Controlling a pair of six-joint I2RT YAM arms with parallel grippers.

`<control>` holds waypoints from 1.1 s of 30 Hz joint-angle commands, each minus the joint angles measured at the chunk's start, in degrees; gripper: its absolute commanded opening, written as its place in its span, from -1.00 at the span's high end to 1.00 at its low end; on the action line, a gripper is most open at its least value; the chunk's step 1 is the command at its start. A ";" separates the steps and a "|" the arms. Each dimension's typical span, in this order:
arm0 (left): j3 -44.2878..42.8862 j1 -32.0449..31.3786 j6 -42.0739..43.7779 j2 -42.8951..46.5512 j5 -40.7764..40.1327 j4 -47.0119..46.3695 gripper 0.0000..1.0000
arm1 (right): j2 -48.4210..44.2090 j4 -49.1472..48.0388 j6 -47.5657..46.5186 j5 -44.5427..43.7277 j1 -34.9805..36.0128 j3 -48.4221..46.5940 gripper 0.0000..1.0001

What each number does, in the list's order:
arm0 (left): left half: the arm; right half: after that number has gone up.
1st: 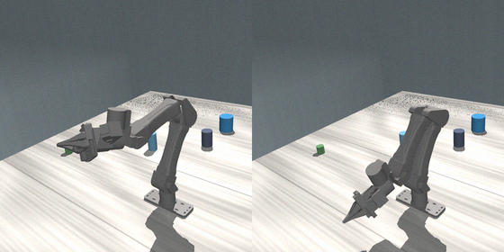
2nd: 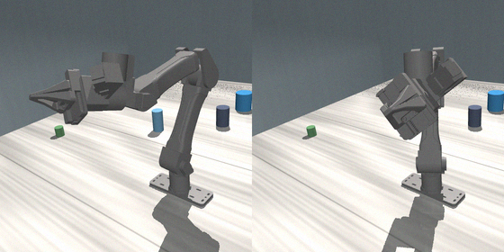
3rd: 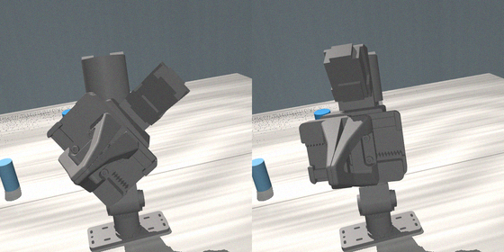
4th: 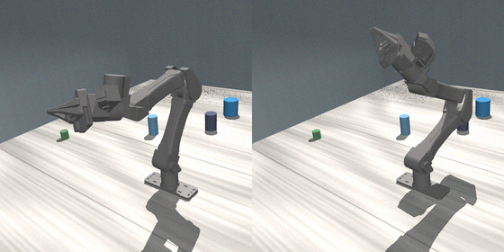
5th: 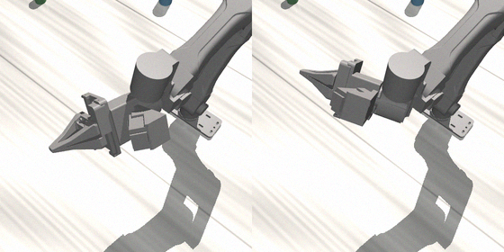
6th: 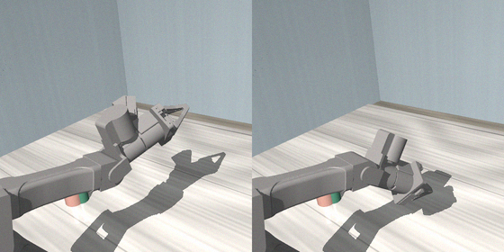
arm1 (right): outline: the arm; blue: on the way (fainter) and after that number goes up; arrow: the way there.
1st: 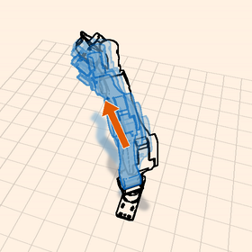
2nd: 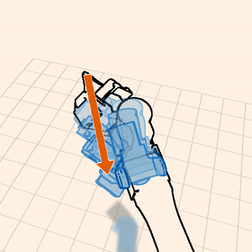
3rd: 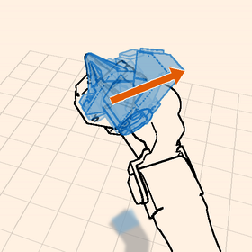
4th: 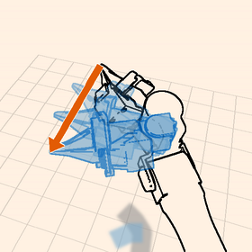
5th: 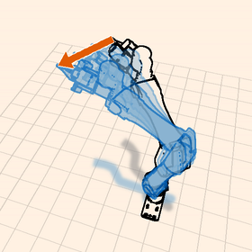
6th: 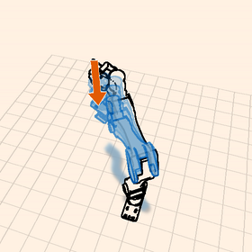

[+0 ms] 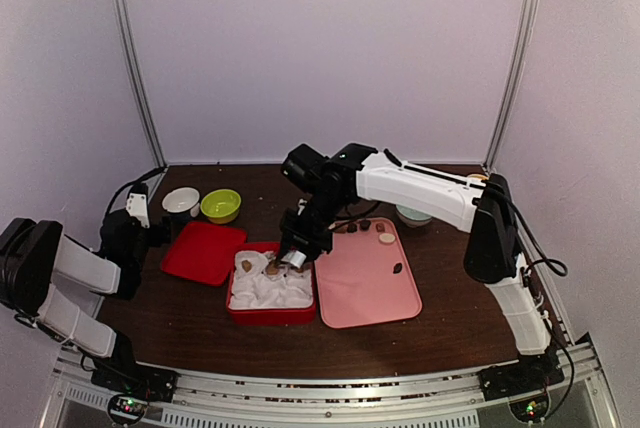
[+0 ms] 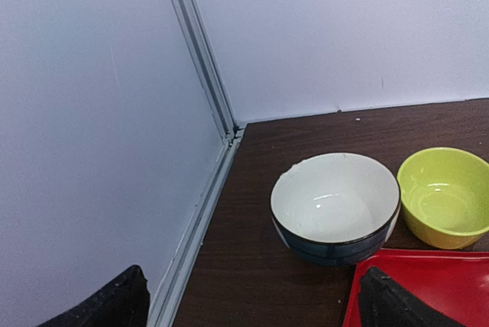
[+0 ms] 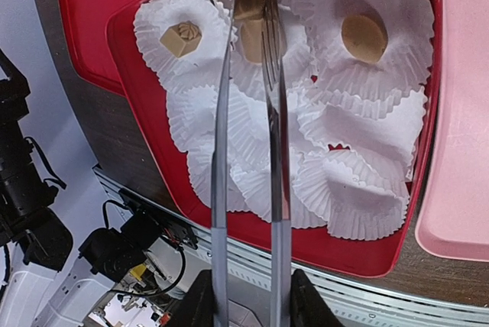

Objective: Pack the chocolate
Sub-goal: Pick up the fake chocolate from the empty pocket of the box, then place the fake chocolate in the empty pocket of the box.

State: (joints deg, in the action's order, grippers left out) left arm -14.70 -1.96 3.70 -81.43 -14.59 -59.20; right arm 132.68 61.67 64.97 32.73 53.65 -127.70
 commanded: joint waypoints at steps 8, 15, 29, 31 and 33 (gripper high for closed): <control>-1.10 0.42 -0.72 0.42 -0.26 -1.27 -0.96 | -2.62 -0.60 1.76 -4.31 -0.47 -0.87 0.57; -1.12 0.39 -0.66 0.38 -0.26 -1.22 -0.96 | -8.09 -1.50 1.91 -5.88 -0.39 3.37 0.57; -1.14 0.45 -0.65 0.35 -0.25 -1.36 -0.96 | -10.42 -5.48 -2.82 3.75 1.10 5.51 0.57; -1.12 0.38 -0.71 0.31 -0.24 -1.38 -0.96 | -9.99 -7.75 -3.22 6.10 1.55 5.45 0.58; -1.12 0.39 -0.65 0.24 -0.26 -1.46 -0.96 | -9.25 -9.88 -3.56 8.33 2.05 5.04 0.57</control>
State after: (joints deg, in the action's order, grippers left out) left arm -14.70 -1.96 3.53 -81.43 -14.59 -58.59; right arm 123.90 57.87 63.40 34.76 54.30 -122.28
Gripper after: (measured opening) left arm 0.978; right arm 0.245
